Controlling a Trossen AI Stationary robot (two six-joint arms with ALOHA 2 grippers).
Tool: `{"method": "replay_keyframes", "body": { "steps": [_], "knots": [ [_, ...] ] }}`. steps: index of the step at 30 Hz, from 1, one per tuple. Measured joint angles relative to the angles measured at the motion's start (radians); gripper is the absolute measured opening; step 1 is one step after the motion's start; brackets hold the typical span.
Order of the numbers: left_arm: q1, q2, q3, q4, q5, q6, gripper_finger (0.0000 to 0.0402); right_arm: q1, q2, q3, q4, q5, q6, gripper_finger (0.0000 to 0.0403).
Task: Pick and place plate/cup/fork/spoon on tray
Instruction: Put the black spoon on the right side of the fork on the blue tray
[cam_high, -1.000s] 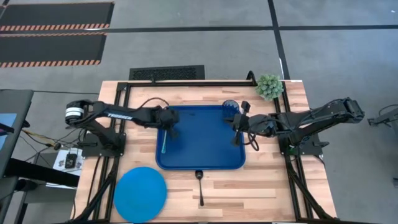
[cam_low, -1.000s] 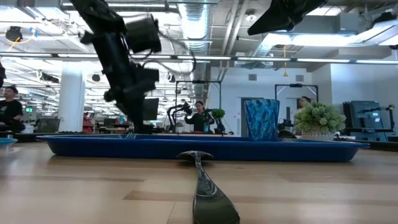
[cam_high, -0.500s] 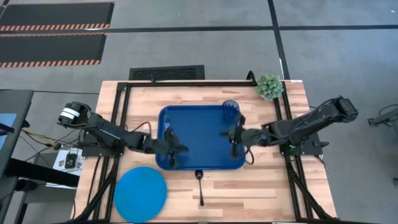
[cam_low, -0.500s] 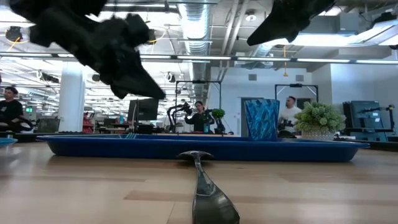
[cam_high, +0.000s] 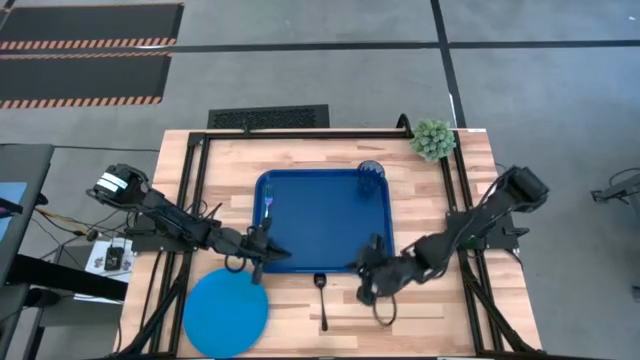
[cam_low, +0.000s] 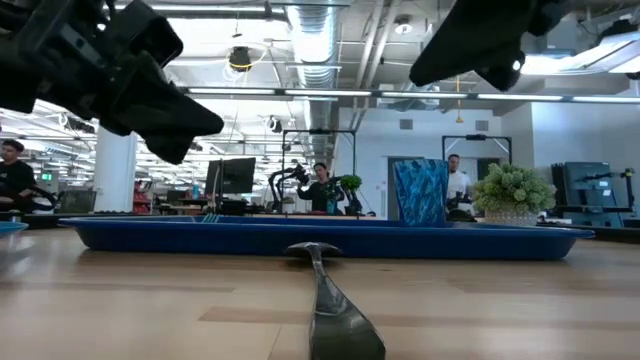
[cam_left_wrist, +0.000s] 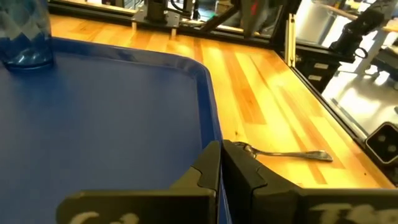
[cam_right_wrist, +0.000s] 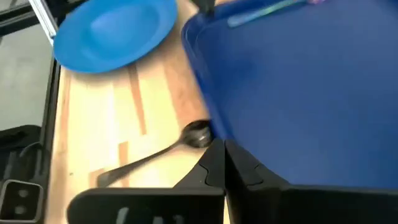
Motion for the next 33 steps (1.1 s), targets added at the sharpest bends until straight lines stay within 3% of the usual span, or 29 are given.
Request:
{"method": "replay_keyframes", "body": {
  "steps": [8,21,27,33],
  "knots": [
    [-0.002,0.000,-0.031,0.017,-0.004,0.012,0.0000,0.022,0.229,0.181,-0.054,-0.067,0.248,0.0049],
    [-0.002,0.000,-0.042,0.024,-0.006,-0.015,0.0000,-0.010,0.498,0.431,-0.159,-0.134,0.411,0.0178],
    [-0.003,0.000,-0.042,0.051,-0.012,-0.034,0.0000,-0.009,0.587,0.579,-0.349,-0.140,0.463,0.0181],
    [-0.003,0.000,-0.041,0.054,-0.034,-0.056,0.0000,-0.012,0.640,0.643,-0.379,-0.130,0.484,0.0161]
  ]
}}
